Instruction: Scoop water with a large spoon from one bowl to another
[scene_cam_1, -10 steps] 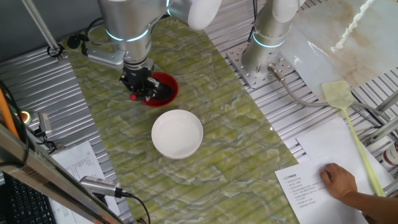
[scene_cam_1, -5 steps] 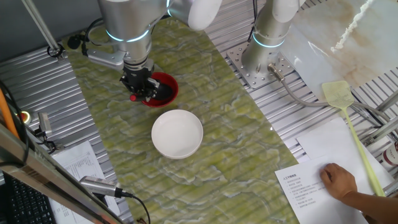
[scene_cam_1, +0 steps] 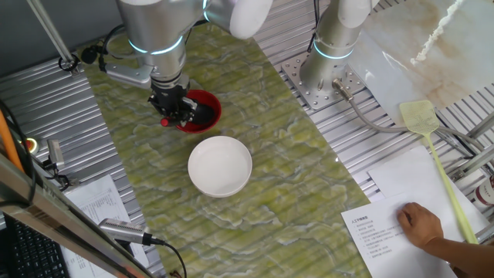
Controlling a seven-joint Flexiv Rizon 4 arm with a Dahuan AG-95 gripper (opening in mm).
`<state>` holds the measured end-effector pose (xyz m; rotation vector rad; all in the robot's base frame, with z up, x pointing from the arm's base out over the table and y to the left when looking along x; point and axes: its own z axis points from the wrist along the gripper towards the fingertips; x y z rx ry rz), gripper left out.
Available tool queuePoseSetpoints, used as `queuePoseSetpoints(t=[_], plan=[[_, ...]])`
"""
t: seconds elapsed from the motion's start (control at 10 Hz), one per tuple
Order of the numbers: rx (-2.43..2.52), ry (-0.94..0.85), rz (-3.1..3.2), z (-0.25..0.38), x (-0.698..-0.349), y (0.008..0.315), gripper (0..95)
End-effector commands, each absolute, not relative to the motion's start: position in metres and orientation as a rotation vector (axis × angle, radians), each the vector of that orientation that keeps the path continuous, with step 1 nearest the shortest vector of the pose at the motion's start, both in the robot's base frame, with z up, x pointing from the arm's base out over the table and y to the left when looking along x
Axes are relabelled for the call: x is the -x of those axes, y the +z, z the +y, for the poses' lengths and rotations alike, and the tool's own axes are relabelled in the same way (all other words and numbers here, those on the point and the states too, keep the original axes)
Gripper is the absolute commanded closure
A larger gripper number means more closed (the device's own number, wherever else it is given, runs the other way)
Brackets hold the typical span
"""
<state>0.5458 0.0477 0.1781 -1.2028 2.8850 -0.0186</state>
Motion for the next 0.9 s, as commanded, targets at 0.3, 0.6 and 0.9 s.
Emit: queuePoseSetpoints(t=[0.3,0.6,0.9], plan=[[1.209,-0.020,2.880,0.0471,-0.5442,0.1784,76.0],[1.217,-0.023,2.871,0.0471,-0.5442,0.1778,76.0],[1.219,-0.023,2.869,0.0471,-0.5441,0.1765,76.0]])
